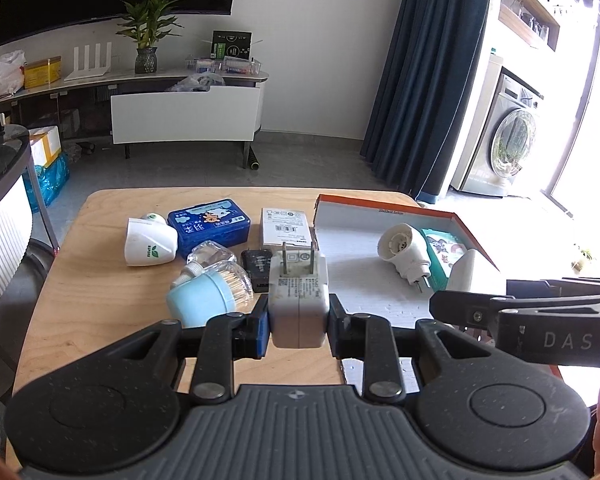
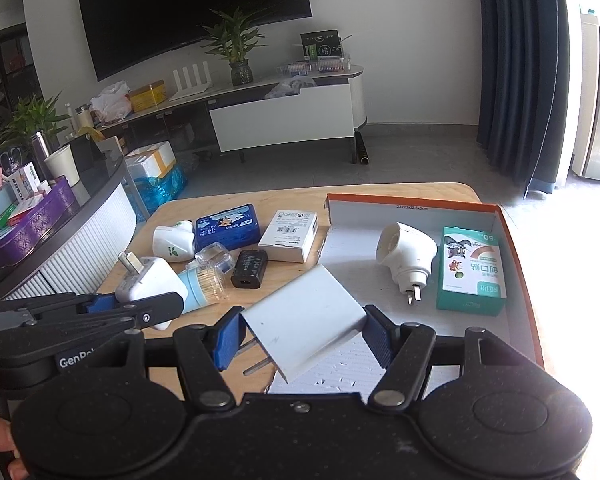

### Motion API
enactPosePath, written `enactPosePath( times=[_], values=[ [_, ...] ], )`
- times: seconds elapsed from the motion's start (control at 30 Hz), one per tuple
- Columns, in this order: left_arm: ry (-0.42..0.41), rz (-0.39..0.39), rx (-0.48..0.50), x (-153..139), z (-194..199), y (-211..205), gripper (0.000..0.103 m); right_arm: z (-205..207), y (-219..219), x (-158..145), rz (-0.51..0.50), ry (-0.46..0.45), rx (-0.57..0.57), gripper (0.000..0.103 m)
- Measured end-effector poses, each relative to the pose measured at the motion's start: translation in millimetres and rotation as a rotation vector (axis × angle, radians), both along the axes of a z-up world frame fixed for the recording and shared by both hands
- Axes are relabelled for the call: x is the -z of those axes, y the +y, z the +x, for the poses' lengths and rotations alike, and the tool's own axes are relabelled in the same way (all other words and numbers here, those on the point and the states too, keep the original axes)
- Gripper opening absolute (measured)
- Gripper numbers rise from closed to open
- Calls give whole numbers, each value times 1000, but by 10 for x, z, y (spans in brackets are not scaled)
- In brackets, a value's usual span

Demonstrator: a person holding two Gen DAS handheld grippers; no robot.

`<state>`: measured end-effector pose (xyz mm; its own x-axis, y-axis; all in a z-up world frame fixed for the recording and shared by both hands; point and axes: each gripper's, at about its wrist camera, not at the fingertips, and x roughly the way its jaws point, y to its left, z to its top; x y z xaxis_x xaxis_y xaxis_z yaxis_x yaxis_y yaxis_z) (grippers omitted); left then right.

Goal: Organize rigid objects
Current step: 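Carry both white chargers from the table over to the white tray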

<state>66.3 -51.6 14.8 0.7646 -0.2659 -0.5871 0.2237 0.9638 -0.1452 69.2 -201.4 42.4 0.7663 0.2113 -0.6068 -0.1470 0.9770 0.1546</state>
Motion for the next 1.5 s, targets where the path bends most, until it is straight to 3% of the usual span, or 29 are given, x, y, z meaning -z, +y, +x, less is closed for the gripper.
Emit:
enactPosePath(
  times=[1.5],
  values=[
    [7, 4, 124, 24, 133, -582, 29, -83, -591, -29, 31, -15, 153, 77]
  ],
)
